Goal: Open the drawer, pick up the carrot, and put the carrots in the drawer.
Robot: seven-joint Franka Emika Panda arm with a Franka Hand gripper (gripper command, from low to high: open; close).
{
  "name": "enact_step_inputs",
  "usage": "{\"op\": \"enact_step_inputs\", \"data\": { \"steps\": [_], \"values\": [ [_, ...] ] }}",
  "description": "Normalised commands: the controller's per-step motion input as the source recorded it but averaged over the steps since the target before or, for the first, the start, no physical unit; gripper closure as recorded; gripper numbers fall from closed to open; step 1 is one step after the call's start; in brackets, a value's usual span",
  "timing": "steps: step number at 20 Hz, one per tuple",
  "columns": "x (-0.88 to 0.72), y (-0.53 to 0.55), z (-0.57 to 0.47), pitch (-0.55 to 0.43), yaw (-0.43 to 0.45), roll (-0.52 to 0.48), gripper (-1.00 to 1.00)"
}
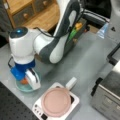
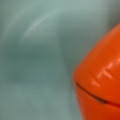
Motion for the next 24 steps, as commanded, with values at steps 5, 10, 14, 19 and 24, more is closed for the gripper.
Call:
{"op": "enact_step_inputs", "data": {
  "steps": [5,10,14,19,24],
  "values": [
    [-0.13,0.02,-0.16,-0.164,-0.049,0.170,1.00],
    [-0.11,-0.02,-0.12,-0.174,-0.065,0.165,1.00],
    [-0.13,-0.04,-0.14,-0.160,-0.069,0.168,1.00],
    [-0.16,-0.06,-0.16,-0.153,-0.061,0.178,1.00],
    [-0.15,-0.07,-0.20,-0.158,-0.048,0.210,-1.00]
  ]
}}
